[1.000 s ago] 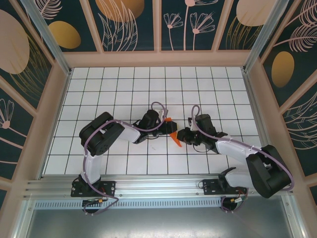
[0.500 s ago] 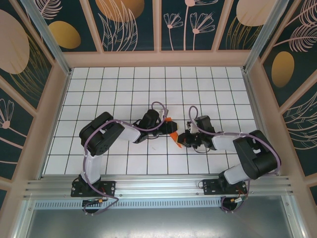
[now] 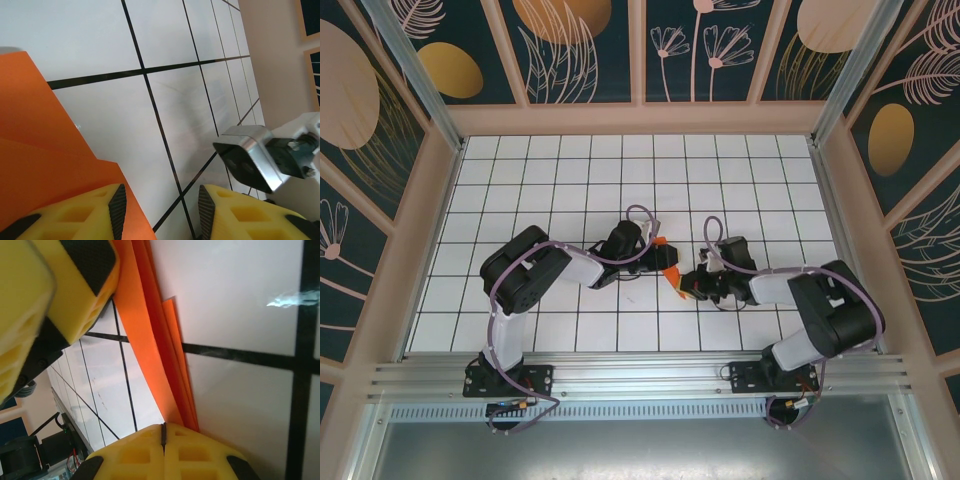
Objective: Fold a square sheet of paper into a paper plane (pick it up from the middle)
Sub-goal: Fold the wing for the fifth time at the center of the table.
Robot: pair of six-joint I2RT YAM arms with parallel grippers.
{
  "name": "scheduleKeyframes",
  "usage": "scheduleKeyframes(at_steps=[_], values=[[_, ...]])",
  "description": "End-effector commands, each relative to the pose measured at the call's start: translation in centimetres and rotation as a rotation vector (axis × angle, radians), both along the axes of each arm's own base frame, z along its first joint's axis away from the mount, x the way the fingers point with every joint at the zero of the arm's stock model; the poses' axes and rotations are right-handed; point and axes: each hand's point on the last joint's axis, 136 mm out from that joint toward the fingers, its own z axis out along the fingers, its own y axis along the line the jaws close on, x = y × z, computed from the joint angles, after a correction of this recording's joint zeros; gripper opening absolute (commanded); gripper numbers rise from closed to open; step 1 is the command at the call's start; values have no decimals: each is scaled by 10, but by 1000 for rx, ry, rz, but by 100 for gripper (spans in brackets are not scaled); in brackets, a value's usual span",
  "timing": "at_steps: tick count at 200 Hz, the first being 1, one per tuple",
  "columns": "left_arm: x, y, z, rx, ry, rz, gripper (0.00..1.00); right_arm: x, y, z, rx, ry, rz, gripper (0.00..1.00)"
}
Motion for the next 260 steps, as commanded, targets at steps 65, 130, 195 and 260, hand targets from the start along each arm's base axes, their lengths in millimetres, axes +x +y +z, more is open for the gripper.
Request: scheduleKeyframes(at_steps=[65, 130, 195, 260], values=[[-21, 27, -67, 193, 147, 7, 46, -13, 0, 1, 4, 35, 54, 5], [-22, 27, -66, 194, 149, 2, 46, -26, -15, -35, -91, 139, 4, 4], [-21, 26, -62, 191, 142, -1, 46, 22, 13, 35, 64, -87, 25, 4], [-20, 26, -63, 195, 142, -3, 46, 15, 4, -25, -16, 56, -12, 3]])
